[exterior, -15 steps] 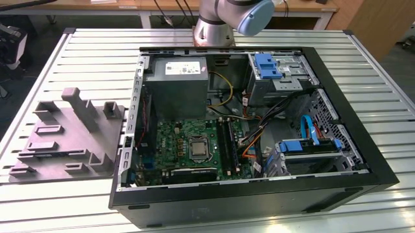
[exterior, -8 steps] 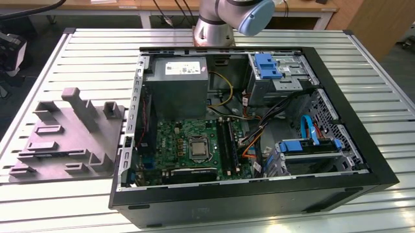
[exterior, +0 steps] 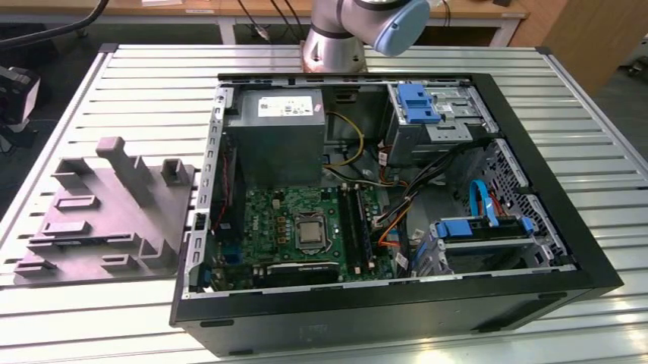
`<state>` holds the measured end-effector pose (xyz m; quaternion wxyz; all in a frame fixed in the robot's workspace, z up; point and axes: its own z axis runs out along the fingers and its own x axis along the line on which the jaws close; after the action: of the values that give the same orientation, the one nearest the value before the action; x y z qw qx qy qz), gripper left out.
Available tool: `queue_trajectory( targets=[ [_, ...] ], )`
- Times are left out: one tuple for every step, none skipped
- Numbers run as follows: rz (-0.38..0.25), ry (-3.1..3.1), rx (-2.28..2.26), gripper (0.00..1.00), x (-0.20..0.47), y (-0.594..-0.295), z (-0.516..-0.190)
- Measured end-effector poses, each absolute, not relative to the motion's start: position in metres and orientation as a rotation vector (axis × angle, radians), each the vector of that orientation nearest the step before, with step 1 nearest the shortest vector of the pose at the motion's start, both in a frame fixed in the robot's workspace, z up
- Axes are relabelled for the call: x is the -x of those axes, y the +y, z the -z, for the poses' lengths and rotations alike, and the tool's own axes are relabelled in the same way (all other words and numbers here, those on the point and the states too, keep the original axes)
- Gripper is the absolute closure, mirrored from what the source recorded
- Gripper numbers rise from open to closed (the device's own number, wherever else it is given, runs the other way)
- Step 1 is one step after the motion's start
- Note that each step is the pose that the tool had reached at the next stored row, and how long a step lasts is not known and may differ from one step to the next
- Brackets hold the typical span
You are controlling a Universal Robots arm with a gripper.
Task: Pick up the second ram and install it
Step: 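Reach for the second ram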
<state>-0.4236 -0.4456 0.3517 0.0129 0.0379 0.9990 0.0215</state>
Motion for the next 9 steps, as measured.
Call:
queue_trajectory(
  targets=[
    [-0.067, 3.113, -0.118, 0.90, 0.424, -0.447, -0.351],
    [-0.067, 3.113, -0.118, 0.90, 0.424, -0.449, -0.350],
    [-0.067, 3.113, -0.118, 0.90, 0.424, -0.451, -0.349],
    [-0.067, 3.113, -0.118, 0.90, 0.424, -0.452, -0.349],
    [-0.067, 3.113, -0.118, 0.90, 0.424, -0.454, -0.348],
    [-0.067, 3.113, -0.118, 0.90, 0.424, -0.455, -0.347],
    [-0.067, 3.113, -0.118, 0.90, 0.424, -0.457, -0.347],
    [-0.067, 3.113, -0.118, 0.90, 0.424, -0.458, -0.346],
    [-0.067, 3.113, -0.118, 0.90, 0.424, -0.460, -0.345]
  ],
)
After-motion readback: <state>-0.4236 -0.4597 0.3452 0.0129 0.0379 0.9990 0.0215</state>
